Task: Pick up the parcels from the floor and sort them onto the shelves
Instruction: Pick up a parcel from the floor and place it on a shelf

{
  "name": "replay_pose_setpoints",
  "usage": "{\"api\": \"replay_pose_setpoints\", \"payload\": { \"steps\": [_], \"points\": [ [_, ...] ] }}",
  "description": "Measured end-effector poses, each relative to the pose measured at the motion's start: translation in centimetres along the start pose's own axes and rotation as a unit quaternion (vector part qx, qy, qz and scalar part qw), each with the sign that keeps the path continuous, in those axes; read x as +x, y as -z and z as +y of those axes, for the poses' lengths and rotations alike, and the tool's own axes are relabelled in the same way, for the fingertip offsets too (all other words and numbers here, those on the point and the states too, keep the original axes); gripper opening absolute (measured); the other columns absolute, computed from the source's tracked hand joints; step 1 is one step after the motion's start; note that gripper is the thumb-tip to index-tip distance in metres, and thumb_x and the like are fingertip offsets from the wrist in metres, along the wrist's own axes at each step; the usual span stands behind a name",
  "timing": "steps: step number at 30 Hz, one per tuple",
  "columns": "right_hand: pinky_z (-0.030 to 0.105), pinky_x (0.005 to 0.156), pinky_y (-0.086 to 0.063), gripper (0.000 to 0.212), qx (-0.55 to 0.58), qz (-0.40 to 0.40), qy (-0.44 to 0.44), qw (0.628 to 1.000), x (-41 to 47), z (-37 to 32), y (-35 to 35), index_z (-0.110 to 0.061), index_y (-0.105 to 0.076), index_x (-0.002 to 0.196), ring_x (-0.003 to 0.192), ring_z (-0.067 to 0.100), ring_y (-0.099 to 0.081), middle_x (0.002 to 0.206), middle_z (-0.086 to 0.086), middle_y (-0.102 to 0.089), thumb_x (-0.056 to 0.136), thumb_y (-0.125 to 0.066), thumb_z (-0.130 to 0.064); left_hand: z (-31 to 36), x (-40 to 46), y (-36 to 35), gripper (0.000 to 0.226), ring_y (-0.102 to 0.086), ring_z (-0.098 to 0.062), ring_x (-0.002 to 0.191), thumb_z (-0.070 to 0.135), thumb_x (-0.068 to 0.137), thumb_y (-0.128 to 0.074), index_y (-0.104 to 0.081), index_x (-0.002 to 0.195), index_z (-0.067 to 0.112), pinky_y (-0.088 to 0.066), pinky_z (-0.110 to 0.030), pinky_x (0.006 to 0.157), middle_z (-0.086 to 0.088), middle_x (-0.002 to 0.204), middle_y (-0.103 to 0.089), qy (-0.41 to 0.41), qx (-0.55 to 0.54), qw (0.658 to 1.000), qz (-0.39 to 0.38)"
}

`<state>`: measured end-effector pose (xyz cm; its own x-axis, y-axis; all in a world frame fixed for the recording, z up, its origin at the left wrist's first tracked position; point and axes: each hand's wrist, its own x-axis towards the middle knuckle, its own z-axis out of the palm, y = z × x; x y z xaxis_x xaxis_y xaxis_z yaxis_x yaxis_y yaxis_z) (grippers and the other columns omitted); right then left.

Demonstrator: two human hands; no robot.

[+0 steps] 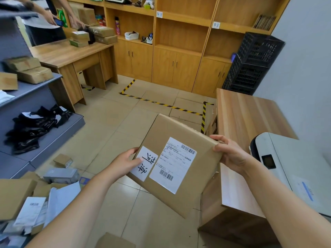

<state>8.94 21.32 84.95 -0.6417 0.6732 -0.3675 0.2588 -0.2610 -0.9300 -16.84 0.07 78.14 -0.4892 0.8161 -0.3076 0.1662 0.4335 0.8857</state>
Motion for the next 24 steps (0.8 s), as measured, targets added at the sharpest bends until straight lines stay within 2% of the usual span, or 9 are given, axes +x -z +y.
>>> {"api": "replay_pose_setpoints", "payload": {
  "steps": [3,8,11,15,17,19,21,22,24],
  "points": [
    [0.033,0.07,-0.052,0.091,0.013,0.0,0.007,1.0,-0.1,-0.5,-0.1,-0.011,-0.046,0.129,0.089,0.021,-0.059,0.109,0.007,-0.055,0.041,-0.071,-0.021,-0.1,-0.4,0.3,0.035,-0.062,-0.009,0.1,0.023,0.088,-0.058,-0.051,0.122,0.029,-0.046,-0.02,0.073,0.012,0.108,-0.065,0.014,-0.04,0.998,-0.04],
    [0.036,0.076,-0.05,0.089,0.026,0.012,0.019,0.999,-0.1,-1.6,0.3,-0.016,-0.046,0.131,0.096,0.023,-0.056,0.116,0.008,-0.054,0.045,-0.069,-0.023,-0.2,-0.8,1.2,0.055,-0.057,-0.005,0.109,0.021,0.081,-0.066,-0.04,0.126,0.038,-0.044,-0.019,0.08,0.014,0.119,-0.061,0.003,-0.057,0.993,-0.104],
    [0.036,0.078,-0.048,0.091,0.037,0.03,0.031,0.998,0.1,-1.9,0.3,-0.015,-0.046,0.131,0.097,0.023,-0.053,0.116,0.009,-0.053,0.044,-0.068,-0.028,-0.1,-0.9,1.8,0.064,-0.057,-0.008,0.112,0.026,0.071,-0.07,-0.04,0.126,0.04,-0.044,-0.02,0.084,0.009,0.12,-0.062,-0.015,-0.076,0.991,-0.114],
    [0.036,0.074,-0.05,0.087,0.075,0.083,0.046,0.993,0.7,-1.8,-0.2,-0.01,-0.049,0.132,0.102,0.026,-0.052,0.119,0.013,-0.053,0.05,-0.071,-0.031,-0.4,-0.8,2.6,0.081,-0.058,-0.021,0.11,0.039,0.055,-0.077,-0.043,0.128,0.04,-0.044,-0.024,0.085,-0.009,0.12,-0.061,-0.028,-0.085,0.989,-0.117],
    [0.034,0.066,-0.052,0.073,0.096,0.115,0.056,0.987,1.0,-1.6,-0.9,-0.008,-0.049,0.131,0.096,0.025,-0.056,0.117,0.012,-0.054,0.065,-0.071,-0.033,-0.8,-0.8,2.7,0.079,-0.06,-0.024,0.105,0.042,0.05,-0.078,-0.045,0.122,0.045,-0.044,-0.026,0.087,-0.017,0.12,-0.059,-0.029,-0.113,0.988,-0.104],
    [0.035,0.064,-0.053,0.051,0.119,0.151,0.054,0.98,1.4,-1.2,-1.9,-0.008,-0.052,0.125,0.086,0.02,-0.06,0.112,0.009,-0.059,0.081,-0.064,-0.031,-1.1,-0.8,2.9,0.076,-0.06,-0.021,0.099,0.041,0.047,-0.08,-0.047,0.116,0.049,-0.044,-0.028,0.093,-0.02,0.12,-0.058,-0.025,-0.149,0.984,-0.092],
    [0.035,0.067,-0.052,0.031,0.12,0.18,0.042,0.975,1.8,-1.0,-3.1,-0.011,-0.059,0.109,0.081,0.018,-0.062,0.1,0.006,-0.065,0.087,-0.06,-0.032,-1.5,-0.5,3.0,0.089,-0.06,-0.022,0.099,0.043,0.044,-0.083,-0.044,0.124,0.044,-0.042,-0.034,0.101,-0.021,0.119,-0.057,-0.02,-0.16,0.982,-0.097],
    [0.035,0.069,-0.052,0.027,0.113,0.193,0.037,0.974,2.0,-0.9,-3.8,-0.013,-0.059,0.104,0.081,0.018,-0.062,0.098,0.006,-0.066,0.088,-0.058,-0.034,-1.7,-0.5,3.0,0.097,-0.061,-0.023,0.098,0.043,0.042,-0.084,-0.042,0.129,0.039,-0.042,-0.036,0.103,-0.02,0.116,-0.057,-0.014,-0.165,0.981,-0.097],
    [0.038,0.075,-0.054,0.036,0.087,0.225,0.025,0.97,2.5,-0.5,-4.8,-0.01,-0.055,0.111,0.087,0.022,-0.063,0.104,0.008,-0.066,0.09,-0.055,-0.039,-1.9,-0.3,3.0,0.102,-0.062,-0.023,0.093,0.04,0.042,-0.082,-0.039,0.134,0.031,-0.043,-0.037,0.102,-0.017,0.108,-0.057,-0.003,-0.19,0.978,-0.081]
  ]
}}
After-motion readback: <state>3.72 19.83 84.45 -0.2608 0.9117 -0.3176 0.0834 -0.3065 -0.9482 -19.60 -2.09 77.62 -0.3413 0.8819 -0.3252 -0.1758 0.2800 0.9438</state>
